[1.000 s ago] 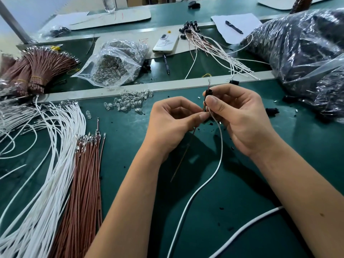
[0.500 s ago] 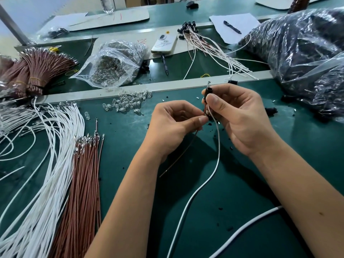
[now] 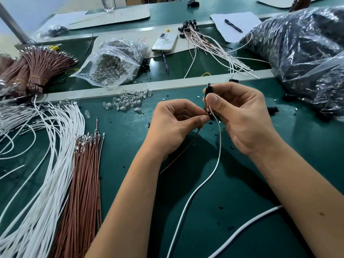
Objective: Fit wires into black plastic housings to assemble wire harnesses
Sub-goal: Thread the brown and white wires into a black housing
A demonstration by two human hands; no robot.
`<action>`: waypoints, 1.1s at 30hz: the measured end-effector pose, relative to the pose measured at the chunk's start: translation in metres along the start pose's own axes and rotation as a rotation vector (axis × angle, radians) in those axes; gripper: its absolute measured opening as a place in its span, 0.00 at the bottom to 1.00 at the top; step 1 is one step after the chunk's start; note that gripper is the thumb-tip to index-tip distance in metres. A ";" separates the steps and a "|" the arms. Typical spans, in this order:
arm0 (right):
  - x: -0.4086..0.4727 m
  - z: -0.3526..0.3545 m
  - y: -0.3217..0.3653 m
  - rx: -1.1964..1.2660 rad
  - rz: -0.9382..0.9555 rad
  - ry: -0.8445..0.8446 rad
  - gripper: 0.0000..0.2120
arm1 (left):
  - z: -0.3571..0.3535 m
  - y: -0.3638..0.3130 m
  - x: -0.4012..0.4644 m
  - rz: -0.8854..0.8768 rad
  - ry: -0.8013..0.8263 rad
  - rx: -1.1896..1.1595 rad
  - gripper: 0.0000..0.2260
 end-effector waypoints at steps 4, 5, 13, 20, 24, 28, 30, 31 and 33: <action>0.001 0.001 -0.002 0.053 -0.077 -0.053 0.11 | 0.000 -0.001 -0.001 0.019 0.004 0.022 0.05; 0.001 0.002 -0.003 0.076 -0.111 -0.066 0.12 | 0.000 -0.001 -0.002 0.029 0.008 0.028 0.05; 0.003 0.005 -0.005 0.095 -0.247 -0.042 0.09 | -0.001 0.000 -0.004 0.116 0.049 -0.032 0.04; 0.003 0.005 -0.004 0.063 -0.245 -0.058 0.06 | -0.002 0.000 -0.004 0.119 0.015 -0.035 0.03; 0.001 0.001 -0.004 0.090 -0.246 -0.059 0.06 | -0.003 -0.001 -0.004 0.099 -0.028 -0.070 0.03; 0.001 0.001 -0.004 0.080 -0.262 -0.054 0.05 | -0.003 -0.001 -0.003 0.093 -0.045 -0.083 0.03; 0.002 0.003 -0.002 0.039 -0.267 -0.045 0.05 | -0.003 0.000 -0.003 0.097 -0.050 -0.080 0.04; 0.002 0.004 -0.001 0.014 -0.263 -0.039 0.04 | -0.002 0.000 -0.003 0.099 -0.049 -0.077 0.05; 0.002 0.004 0.000 -0.010 -0.249 -0.023 0.03 | -0.002 0.000 -0.002 0.102 -0.046 -0.076 0.05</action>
Point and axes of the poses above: each hand's wrist, its own x-axis towards the middle knuckle, its own z-axis out of the back of the hand, y = z × x, the point moved 3 cm from there along x, towards the middle knuckle, and after that the axes turned 5 degrees about -x, right-handed, at the moved point
